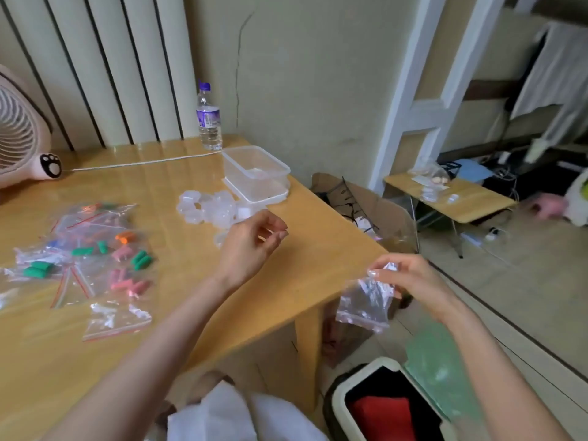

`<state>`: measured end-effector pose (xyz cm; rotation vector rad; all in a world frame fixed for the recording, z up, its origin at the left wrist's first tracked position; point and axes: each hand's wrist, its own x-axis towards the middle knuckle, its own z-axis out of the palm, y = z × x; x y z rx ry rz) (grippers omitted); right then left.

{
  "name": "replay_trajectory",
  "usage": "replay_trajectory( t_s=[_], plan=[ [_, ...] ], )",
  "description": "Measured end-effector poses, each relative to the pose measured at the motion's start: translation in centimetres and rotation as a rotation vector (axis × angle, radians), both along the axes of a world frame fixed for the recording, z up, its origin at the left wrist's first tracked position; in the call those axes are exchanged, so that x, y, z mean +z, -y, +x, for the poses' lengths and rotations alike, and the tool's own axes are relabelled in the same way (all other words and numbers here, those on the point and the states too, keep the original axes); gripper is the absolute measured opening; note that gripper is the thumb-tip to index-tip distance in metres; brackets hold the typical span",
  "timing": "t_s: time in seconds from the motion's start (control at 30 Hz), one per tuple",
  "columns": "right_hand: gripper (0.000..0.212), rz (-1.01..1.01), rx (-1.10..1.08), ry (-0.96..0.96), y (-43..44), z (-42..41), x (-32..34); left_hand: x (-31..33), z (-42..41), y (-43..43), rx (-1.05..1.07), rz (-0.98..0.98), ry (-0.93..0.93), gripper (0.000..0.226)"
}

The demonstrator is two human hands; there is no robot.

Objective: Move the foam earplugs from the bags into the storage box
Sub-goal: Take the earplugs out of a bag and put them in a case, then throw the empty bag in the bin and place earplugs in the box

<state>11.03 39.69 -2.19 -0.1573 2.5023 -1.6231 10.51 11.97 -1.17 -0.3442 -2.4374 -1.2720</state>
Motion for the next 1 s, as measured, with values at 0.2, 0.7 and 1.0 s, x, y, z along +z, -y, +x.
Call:
replay_trajectory(
  t_s=[0.2,0.7,1.0],
  plan=[
    [0.008,0.213,-0.117,0.210,-7.1,1.1,-9.5,-0.8,0.1,-4.1,-0.055,-0.031,0.003,0.004],
    [0.021,0.765,-0.415,0.396,-11.3,2.6,-23.7,-1.1,-0.3,-5.6,-0.043,-0.102,0.043,0.006],
    [0.015,0.289,-0.526,0.058,-8.4,-0.9,-13.9,-0.7,-0.7,-4.6,-0.045,-0.120,0.053,0.004]
  ],
)
